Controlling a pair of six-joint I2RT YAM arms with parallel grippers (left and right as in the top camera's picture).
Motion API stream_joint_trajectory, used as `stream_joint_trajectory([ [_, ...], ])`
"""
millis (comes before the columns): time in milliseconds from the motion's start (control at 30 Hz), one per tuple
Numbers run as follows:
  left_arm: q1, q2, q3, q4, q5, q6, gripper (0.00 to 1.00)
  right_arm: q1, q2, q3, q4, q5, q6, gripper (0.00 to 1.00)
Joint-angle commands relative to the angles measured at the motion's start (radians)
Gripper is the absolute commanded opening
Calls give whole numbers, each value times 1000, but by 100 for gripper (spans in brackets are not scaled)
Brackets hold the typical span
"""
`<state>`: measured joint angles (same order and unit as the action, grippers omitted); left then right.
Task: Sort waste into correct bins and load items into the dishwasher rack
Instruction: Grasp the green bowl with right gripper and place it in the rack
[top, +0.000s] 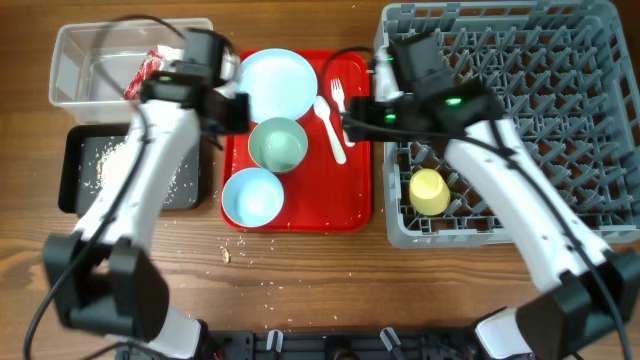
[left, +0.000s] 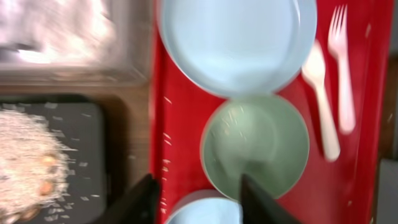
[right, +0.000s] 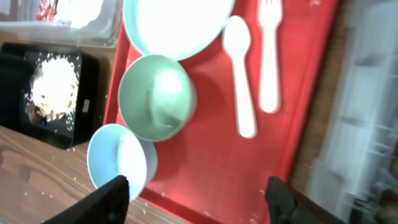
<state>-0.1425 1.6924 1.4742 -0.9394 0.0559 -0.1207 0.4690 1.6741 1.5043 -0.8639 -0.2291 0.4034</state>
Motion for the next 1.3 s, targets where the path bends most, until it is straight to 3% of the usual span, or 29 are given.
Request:
stream_joint_trajectory([
  [0, 112, -110, 36, -7, -16, -26, 63, 48, 138, 8, 94, 3, 72, 64],
  [133, 191, -108, 35, -17, -16, -26, 98, 103, 275, 8, 195, 6, 94, 57],
  [167, 196, -106, 35, -17, -16, -26, 100, 115, 307, 8, 215, 9, 97, 56],
  [467, 197, -106, 35, -20, -16, -26, 100, 137, 447, 8, 279, 28, 119, 32],
  [700, 197, -106, 35, -19, -16, -26, 100, 139, 449, 8, 290, 49, 95, 4],
  [1000, 197, -106, 35, -19, -16, -26, 100, 140, 435, 9, 282, 98, 90, 4],
  [1133, 197, -106, 35, -19, -16, -26, 100, 109, 245, 38, 202, 109, 60, 4],
  [1267, 197, -106, 35, -19, -16, -26, 100, 32, -34, 61, 92, 492, 61, 4],
])
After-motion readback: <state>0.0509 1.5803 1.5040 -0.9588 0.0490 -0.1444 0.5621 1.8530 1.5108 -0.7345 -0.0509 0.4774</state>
